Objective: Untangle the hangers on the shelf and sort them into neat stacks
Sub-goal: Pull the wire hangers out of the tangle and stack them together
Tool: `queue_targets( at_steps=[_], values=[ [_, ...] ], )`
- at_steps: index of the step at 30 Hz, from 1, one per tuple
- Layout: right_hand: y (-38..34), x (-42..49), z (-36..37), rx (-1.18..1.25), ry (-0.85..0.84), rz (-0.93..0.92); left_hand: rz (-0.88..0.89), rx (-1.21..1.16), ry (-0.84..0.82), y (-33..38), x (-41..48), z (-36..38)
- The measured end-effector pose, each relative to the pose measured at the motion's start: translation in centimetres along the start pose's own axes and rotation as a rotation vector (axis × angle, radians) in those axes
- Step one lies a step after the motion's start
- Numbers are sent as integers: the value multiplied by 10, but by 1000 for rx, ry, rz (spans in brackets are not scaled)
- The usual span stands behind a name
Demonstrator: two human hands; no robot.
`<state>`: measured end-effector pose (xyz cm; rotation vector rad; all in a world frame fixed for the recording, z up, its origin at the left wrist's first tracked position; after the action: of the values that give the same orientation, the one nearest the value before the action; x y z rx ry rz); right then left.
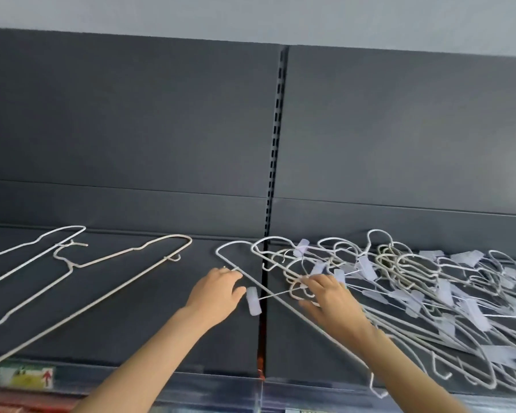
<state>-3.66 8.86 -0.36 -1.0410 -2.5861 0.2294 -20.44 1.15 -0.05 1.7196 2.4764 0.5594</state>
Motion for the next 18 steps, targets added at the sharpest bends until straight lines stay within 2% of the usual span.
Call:
queue_targets(
  at_steps=[10, 18],
  values=[
    [116, -48, -60, 22, -7, 3, 5, -44, 0, 136, 6, 48],
    [177, -60, -80, 61, 56, 111, -76, -34, 15, 152, 27, 68]
  ],
)
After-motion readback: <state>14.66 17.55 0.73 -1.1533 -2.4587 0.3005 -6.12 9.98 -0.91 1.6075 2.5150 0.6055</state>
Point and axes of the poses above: each hand's wrist, its own x-axis towards the middle knuckle, its own z-axis out of the palm, y = z × x, the point moved 10 cm from there along x, towards the middle knuckle, and after that the axes turned 8 degrees about y, right-handed, at the moved point
